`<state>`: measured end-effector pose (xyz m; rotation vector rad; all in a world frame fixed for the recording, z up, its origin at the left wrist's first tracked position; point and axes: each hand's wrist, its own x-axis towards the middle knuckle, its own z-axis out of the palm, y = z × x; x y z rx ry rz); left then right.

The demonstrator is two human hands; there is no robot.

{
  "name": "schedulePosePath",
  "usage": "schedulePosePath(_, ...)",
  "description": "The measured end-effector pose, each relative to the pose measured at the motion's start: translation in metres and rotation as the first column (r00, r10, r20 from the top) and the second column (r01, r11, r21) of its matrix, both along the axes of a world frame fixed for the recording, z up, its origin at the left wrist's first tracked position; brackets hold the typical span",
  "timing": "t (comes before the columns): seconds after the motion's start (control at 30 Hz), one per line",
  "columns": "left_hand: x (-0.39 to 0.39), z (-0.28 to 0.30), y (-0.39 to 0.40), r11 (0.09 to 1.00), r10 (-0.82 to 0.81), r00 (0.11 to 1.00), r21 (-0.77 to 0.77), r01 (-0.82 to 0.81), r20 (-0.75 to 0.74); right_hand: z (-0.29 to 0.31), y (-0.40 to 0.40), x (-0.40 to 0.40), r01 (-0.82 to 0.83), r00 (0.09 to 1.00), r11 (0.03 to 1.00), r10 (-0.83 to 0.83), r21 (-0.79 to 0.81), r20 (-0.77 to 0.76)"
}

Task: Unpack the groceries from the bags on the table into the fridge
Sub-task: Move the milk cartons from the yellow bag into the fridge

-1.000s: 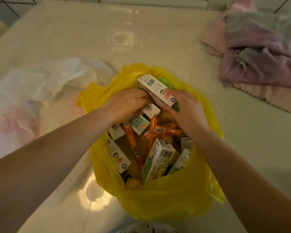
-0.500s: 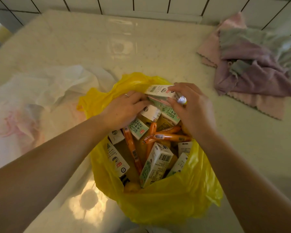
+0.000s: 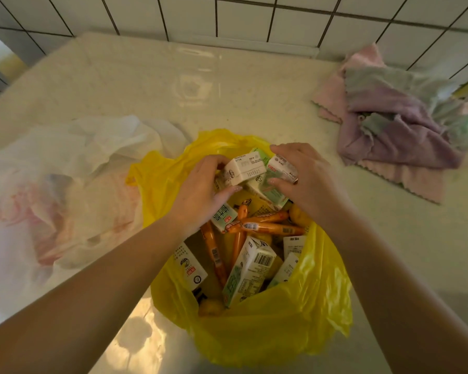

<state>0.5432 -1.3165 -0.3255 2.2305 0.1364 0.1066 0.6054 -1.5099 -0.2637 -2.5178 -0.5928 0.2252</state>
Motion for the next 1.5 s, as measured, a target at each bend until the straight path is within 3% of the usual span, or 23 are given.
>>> schedulePosePath(0.17, 0.015, 0.005, 0.011, 0.981, -0.143, 0.986, 0.117, 0.152, -0.083, 0.004, -0.008, 0.001, -0.103, 0.989, 0.994, 0.097, -0.043, -0.115)
schedulePosePath(0.33, 0.036, 0.01, 0.021, 0.846, -0.378, 0.897, 0.308, 0.435, -0.231, 0.005, -0.013, 0.009, -0.17, 0.978, 0.981, 0.156, -0.09, -0.14)
schedulePosePath(0.5, 0.044, 0.008, 0.02, 0.86, -0.408, 0.89, 0.242, 0.45, -0.206, -0.002, -0.017, 0.014, -0.146, 0.987, 0.989, 0.145, -0.015, -0.075)
schedulePosePath(0.73, 0.017, 0.018, 0.006, 0.985, -0.17, 0.983, -0.03, 0.168, -0.076, -0.001, -0.006, 0.004, -0.039, 0.999, 0.997, 0.038, 0.06, 0.017)
schedulePosePath(0.9, -0.014, 0.059, -0.007, 0.971, 0.099, 0.993, -0.225, -0.081, 0.071, 0.03, 0.006, -0.012, -0.039, 0.997, 0.976, 0.023, 0.215, 0.076)
schedulePosePath(1.17, -0.104, 0.126, -0.024, 0.906, 0.384, 0.9, -0.273, -0.324, 0.206, 0.085, 0.016, -0.071, -0.007, 0.99, 0.838, 0.083, 0.546, -0.115)
schedulePosePath(1.3, -0.168, 0.142, -0.035, 0.858, 0.499, 0.833, -0.273, -0.436, 0.237, 0.093, 0.023, -0.115, -0.078, 0.945, 0.754, 0.265, 0.653, -0.193)
schedulePosePath(1.5, -0.266, 0.13, -0.036, 0.725, 0.688, 0.698, -0.253, -0.641, 0.2, 0.088, 0.051, -0.188, -0.259, 0.825, 0.695, 0.521, 0.671, -0.221)
